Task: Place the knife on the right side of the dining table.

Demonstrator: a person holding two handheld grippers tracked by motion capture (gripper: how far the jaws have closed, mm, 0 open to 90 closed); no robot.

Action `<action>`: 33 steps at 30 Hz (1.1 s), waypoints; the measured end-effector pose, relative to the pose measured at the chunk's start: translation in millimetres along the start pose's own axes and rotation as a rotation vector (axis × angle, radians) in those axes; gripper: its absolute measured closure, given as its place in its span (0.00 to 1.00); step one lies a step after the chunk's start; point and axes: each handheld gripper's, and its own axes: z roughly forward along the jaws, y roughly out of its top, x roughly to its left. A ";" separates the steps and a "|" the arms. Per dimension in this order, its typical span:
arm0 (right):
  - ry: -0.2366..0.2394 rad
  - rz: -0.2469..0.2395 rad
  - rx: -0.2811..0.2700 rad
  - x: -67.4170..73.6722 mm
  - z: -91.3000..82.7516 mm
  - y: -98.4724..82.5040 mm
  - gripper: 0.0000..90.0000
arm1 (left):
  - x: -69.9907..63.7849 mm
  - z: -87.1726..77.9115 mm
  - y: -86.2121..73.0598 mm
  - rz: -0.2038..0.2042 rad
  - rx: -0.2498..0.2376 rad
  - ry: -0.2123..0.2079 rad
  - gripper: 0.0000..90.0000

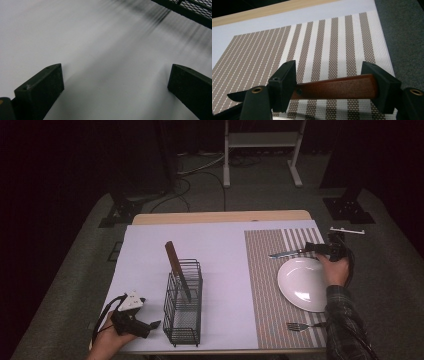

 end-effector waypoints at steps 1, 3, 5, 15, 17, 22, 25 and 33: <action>0.000 0.005 0.003 -0.5 1.0 -0.5 0.31 | 0.0 0.0 0.0 0.000 0.000 0.000 0.00; -0.003 0.010 0.012 -1.8 2.6 -1.5 0.30 | 0.0 0.0 0.0 0.000 0.000 0.000 0.00; -0.006 0.011 0.021 -2.8 4.2 -2.4 0.30 | 0.0 0.0 0.0 0.000 0.000 0.000 0.00; -0.030 0.002 0.052 -4.2 8.8 -4.3 0.28 | 0.0 0.0 0.0 0.000 0.000 0.000 0.00; -0.045 -0.011 0.055 -3.5 8.9 -4.0 0.28 | 0.0 0.0 0.0 0.001 0.000 0.001 0.00; -0.048 -0.010 0.057 -3.9 8.9 -3.8 0.28 | -0.1 0.0 0.0 0.000 0.000 0.001 0.00; -0.050 -0.012 0.053 -4.3 8.8 -3.7 0.28 | 0.0 0.0 0.0 0.001 0.000 0.001 0.00; -0.057 -0.019 0.025 -4.0 5.0 -3.8 0.28 | 0.0 0.0 0.0 0.000 0.000 0.000 0.00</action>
